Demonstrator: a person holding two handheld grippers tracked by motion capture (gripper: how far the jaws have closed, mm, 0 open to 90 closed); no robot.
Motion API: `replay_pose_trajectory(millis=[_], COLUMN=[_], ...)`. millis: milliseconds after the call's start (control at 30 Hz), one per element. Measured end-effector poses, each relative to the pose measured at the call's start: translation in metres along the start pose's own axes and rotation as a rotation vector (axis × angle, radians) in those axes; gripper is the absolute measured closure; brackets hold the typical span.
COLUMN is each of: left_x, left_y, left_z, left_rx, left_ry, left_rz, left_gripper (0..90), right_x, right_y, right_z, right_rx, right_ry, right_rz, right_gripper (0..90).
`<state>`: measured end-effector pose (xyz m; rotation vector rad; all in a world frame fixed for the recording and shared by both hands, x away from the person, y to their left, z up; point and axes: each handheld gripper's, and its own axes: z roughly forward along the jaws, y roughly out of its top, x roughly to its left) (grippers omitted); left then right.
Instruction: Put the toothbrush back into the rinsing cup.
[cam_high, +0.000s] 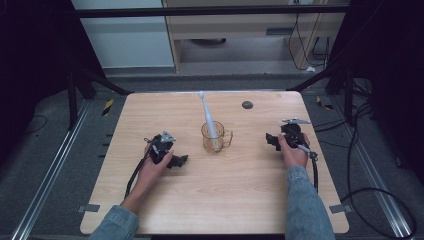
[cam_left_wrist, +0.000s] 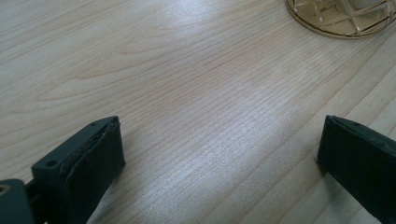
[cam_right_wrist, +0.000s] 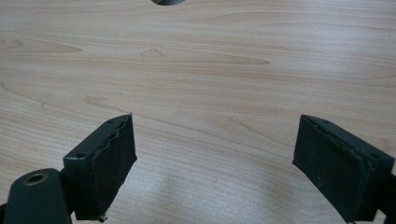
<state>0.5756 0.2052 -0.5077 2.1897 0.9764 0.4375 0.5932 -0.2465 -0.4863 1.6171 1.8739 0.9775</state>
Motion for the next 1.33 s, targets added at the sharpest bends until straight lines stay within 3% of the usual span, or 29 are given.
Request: replay_pose_trajectory(millis=[467,733,967,1133,1233,1333], left_x=[0.000,0.000,0.000,0.000,0.000,0.000], left_y=[0.000,0.000,0.000,0.000,0.000,0.000], left_z=[0.000,0.000,0.000,0.000,0.000,0.000], left_rx=[0.000,0.000,0.000,0.000,0.000,0.000], left_ry=[0.000,0.000,0.000,0.000,0.000,0.000], left_rz=[0.000,0.000,0.000,0.000,0.000,0.000], left_gripper=[0.0,0.0,0.0,0.0,0.0,0.0], right_x=[-0.003,-0.007,-0.005,-0.005,-0.004,-0.004], right_y=[-0.005,-0.008,-0.010,-0.010,-0.010,-0.010], right_z=[0.015,0.021,0.025,0.025,0.025,0.026], right_rx=[0.010,0.046,0.046,0.047,0.050,0.063], right_ry=[-0.043,-0.079,-0.120,-0.117,-0.119,-0.162], right_rz=[0.025,0.033,-0.017,-0.022,-0.012,0.019], right_gripper=[11.4,9.5,8.3,8.1,5.9,0.6])
